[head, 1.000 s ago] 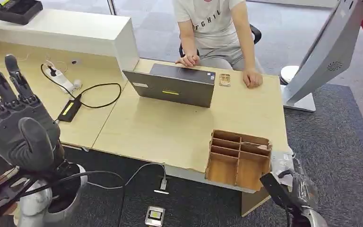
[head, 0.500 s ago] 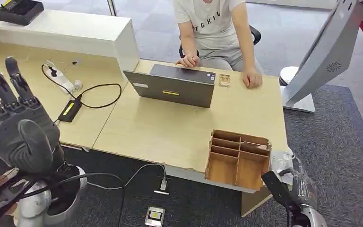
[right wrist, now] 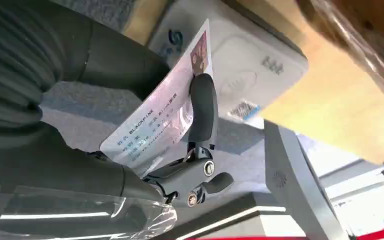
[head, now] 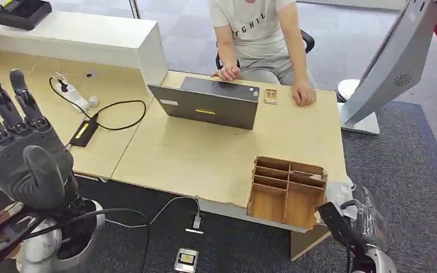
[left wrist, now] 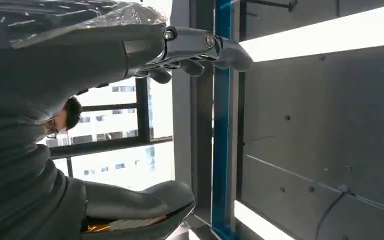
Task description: Pass the card to the sensor for recognition and then transmit it.
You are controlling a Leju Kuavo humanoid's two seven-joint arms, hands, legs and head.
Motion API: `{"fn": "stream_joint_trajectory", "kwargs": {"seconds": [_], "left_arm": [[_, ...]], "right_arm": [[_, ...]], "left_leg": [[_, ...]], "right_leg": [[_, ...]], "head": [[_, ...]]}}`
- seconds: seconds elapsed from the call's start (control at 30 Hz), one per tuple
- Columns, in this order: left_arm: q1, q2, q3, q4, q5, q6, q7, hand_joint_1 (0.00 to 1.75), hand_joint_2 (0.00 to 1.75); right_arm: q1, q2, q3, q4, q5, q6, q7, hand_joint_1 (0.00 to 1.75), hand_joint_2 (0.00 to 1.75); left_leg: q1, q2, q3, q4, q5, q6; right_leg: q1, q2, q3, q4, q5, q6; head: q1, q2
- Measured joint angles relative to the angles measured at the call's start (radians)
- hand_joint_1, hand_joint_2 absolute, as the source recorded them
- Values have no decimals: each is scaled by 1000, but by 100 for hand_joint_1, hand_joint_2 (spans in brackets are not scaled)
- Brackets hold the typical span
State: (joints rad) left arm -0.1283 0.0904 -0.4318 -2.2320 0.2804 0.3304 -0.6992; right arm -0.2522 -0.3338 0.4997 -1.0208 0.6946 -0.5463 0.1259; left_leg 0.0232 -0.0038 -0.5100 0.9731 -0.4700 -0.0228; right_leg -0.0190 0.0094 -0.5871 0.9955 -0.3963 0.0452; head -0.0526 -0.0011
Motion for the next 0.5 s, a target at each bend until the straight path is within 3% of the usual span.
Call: {"fn": "stream_joint_trajectory", "kwargs": {"seconds": [0.27,0.5], "left_arm": [[1,-3,0,4,10,-28,0,3,175],[-5,-11,-1,13,13,-44,0,3,175]], "right_arm": [[0,-45,-50,-194,112,-37,75,175,175],[-17,-71,-98,-365,180,-16,84,175,175]], "left_leg": [[0,0,0,0,0,0],[0,0,0,0,0,0]], "right_leg": [[0,0,0,0,0,0],[0,0,-1,0,0,0]], "head": [[0,0],[0,0]]}}
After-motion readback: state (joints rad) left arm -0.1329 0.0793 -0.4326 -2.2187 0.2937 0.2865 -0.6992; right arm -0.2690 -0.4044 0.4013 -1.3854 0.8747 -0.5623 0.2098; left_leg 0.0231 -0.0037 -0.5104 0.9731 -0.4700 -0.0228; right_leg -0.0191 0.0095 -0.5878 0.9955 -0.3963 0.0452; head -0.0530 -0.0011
